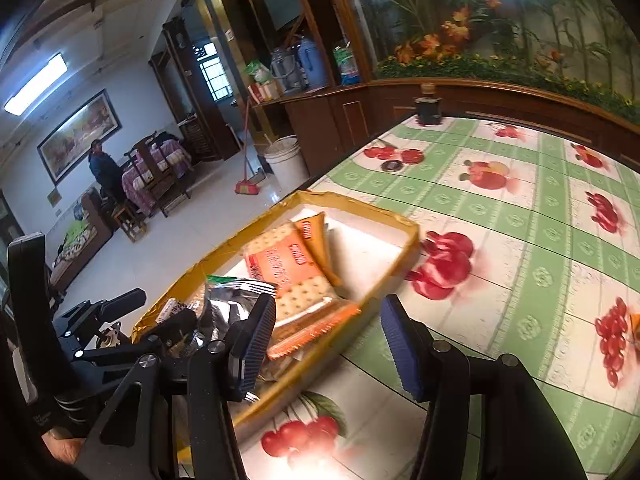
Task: Organize snacks
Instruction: 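Lower the silver foil bag into the tray and open the right tool while the left tool releases the candy, then move both open tools back to the clear bag and orange bag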
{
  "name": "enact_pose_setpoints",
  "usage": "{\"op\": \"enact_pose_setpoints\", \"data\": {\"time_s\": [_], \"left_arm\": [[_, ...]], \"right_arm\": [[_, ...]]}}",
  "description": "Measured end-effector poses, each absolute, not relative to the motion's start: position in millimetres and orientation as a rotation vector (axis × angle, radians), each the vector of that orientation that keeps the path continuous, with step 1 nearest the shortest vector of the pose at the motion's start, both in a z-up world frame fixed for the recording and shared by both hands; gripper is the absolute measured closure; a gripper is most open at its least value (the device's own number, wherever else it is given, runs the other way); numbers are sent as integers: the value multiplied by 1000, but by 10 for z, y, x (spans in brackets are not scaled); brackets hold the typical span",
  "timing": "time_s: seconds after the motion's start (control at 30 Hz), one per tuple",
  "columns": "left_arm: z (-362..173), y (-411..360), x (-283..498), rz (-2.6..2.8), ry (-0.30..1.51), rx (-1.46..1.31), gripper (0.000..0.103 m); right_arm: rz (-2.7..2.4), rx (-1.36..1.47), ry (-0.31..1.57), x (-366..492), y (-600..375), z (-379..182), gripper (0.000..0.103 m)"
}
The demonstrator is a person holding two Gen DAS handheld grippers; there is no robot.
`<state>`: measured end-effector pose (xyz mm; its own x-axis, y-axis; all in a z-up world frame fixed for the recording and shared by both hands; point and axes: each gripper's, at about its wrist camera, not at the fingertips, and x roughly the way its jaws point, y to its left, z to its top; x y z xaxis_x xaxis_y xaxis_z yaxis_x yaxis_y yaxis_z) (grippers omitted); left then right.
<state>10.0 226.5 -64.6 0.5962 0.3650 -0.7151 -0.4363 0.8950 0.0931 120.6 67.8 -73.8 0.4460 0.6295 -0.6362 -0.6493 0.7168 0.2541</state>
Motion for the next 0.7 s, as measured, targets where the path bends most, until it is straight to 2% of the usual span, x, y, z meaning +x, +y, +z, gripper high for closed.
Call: {"op": "enact_pose_setpoints", "data": {"time_s": [0.37, 0.5, 0.7], "left_arm": [[-540, 1984, 180, 426, 797, -76, 23], [-494, 1822, 228, 395, 792, -70, 23], [-483, 1425, 381, 319, 805, -30, 24]], "right_arm": [[665, 54, 776, 1263, -206, -769, 45], [606, 62, 782, 1246, -541, -819, 35], [499, 103, 801, 1270, -1123, -943, 30]]}}
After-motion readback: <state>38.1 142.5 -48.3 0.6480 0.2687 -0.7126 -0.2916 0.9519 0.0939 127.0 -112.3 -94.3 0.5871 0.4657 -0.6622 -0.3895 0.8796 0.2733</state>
